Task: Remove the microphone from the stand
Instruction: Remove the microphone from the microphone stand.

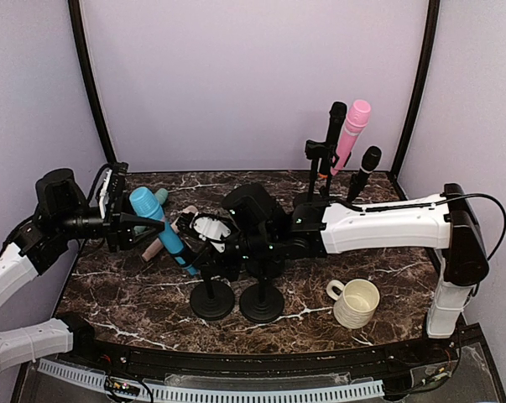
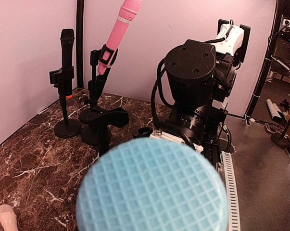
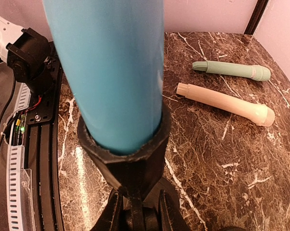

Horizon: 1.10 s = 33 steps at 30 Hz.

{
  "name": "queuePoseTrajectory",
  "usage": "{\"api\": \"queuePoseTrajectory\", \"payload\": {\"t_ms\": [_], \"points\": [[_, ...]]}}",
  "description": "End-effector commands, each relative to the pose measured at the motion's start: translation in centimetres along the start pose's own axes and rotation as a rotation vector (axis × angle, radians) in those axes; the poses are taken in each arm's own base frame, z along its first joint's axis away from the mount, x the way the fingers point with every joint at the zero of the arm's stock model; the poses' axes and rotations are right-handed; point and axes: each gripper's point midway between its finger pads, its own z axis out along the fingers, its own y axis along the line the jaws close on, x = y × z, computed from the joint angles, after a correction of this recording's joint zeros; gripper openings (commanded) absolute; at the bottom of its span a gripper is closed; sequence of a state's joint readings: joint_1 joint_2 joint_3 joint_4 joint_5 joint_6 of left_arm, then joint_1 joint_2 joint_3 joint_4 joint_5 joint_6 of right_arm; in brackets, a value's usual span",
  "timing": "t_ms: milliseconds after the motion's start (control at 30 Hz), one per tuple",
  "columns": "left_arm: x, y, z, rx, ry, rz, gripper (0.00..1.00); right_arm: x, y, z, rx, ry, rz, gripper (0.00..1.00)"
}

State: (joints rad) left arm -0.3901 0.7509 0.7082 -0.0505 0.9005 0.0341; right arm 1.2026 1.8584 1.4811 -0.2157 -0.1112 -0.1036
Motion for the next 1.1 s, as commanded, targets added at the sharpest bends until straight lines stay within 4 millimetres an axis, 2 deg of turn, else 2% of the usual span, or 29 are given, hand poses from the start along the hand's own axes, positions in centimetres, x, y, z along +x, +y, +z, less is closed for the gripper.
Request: {"api": "queuePoseTrajectory", "payload": {"t_ms": [0, 833, 1067], "points": [[-6.6, -2.4, -1.5, 0.037, -0.134, 0.221, 0.00, 8.5, -1.0, 0.8, 0.040, 0.291, 0.013, 0.00], [-9.5, -2.6, -2.0, 0.014, -0.164, 0.290, 0.00, 8.9, -1.0, 1.1, 0.036, 0.310, 0.017, 0.00], [-9.6, -2.5, -2.1, 0.004, -0.149, 0.287, 0.00, 9.0, -1.0, 1.1, 0.041, 0.312, 0.019, 0.00]]}}
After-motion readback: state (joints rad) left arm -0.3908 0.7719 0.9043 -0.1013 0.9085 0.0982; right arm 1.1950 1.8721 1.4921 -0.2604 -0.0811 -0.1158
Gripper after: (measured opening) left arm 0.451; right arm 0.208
